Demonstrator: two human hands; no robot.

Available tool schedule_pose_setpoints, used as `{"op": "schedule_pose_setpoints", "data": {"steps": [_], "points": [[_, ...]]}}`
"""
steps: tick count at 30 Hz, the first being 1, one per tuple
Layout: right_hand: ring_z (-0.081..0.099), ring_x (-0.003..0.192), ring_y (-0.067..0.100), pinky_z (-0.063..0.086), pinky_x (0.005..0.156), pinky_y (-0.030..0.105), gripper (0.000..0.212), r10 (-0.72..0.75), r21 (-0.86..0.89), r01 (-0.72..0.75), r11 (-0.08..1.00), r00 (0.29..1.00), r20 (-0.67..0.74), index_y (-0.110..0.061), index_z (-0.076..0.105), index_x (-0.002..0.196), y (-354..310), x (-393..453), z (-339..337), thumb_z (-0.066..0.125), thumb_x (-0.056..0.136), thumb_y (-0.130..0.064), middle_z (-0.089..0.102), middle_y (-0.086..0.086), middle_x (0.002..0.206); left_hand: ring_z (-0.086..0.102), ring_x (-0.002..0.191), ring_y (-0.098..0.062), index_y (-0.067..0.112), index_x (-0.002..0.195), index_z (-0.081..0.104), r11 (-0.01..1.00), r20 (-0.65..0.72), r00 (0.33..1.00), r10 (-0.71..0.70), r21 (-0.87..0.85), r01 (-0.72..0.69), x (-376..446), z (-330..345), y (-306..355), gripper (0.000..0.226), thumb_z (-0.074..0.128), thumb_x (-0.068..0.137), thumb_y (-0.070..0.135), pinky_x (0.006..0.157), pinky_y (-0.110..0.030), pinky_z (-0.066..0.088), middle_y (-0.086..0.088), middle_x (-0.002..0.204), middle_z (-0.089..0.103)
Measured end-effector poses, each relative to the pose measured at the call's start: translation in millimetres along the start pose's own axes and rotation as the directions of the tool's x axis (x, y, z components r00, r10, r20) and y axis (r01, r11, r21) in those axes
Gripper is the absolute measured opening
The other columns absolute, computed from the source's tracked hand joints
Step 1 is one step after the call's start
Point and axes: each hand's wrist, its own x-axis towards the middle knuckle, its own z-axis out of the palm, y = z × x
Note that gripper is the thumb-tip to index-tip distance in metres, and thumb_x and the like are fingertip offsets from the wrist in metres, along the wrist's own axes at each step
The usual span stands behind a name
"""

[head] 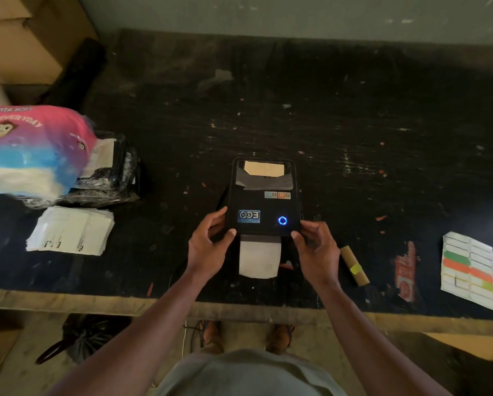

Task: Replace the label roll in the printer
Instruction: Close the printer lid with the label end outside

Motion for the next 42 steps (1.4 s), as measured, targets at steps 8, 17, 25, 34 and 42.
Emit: {"op": "schedule_pose_setpoints", "data": {"steps": [8,17,25,34,42], "points": [[0.07,0.109,0.001,0.059,0.084,0.018,0.034,-0.006,0.013,0.006,1.0,1.0,0.003,-0.022,0.064,0.127,3.4,1.4,0.0,0.076,0.095,-0.016,0.069,-0.012,0.121,0.06,0.13,-0.001,0.039,0.147,0.053,1.0,0.007,1.0,0.002,0.012,-0.002,0.9,-0.7,-0.3,0.062,0.077,0.094,0.019,0.096,-0.017,0.048,0.011,0.143,0.065],[0.069,0.103,-0.01,0.055,0.08,0.004,0.035,-0.013,0.02,0.012,1.0,1.0,0.01,-0.027,0.063,0.124,2.7,1.1,-0.2,0.077,0.095,-0.014,0.066,-0.02,0.113,0.062,0.131,-0.005,0.036,0.147,0.054,1.0,0.004,1.0,0.009,0.0,-0.009,1.5,-0.1,-1.6,0.061,0.077,0.094,0.017,0.107,-0.031,0.053,0.01,0.143,0.066],[0.066,0.104,-0.016,0.054,0.08,0.003,0.036,-0.024,0.013,0.024,1.0,1.0,0.005,-0.031,0.061,0.122,4.4,1.5,-0.3,0.077,0.094,-0.015,0.066,-0.024,0.11,0.063,0.13,-0.004,0.036,0.147,0.055,1.0,0.0,1.0,0.009,-0.015,-0.009,1.5,0.3,-2.8,0.061,0.078,0.094,0.015,0.104,-0.025,0.054,0.008,0.142,0.067],[0.07,0.109,-0.002,0.059,0.085,0.016,0.035,-0.031,0.011,0.031,0.999,0.999,0.008,-0.026,0.063,0.125,6.9,1.9,-0.1,0.077,0.095,-0.016,0.067,-0.021,0.114,0.062,0.13,-0.003,0.038,0.146,0.055,1.0,-0.004,1.0,-0.001,-0.021,0.001,0.6,0.6,-0.7,0.061,0.077,0.094,0.017,0.107,-0.029,0.054,0.009,0.143,0.066],[0.065,0.107,-0.019,0.054,0.082,0.003,0.036,-0.029,0.013,0.029,1.0,1.0,0.006,-0.032,0.061,0.122,3.6,0.5,-0.6,0.077,0.094,-0.015,0.066,-0.025,0.11,0.061,0.133,-0.006,0.037,0.147,0.055,1.0,0.0,1.0,-0.006,-0.014,0.006,-0.1,-0.2,1.8,0.061,0.077,0.094,0.017,0.11,-0.036,0.054,0.008,0.145,0.065]]}}
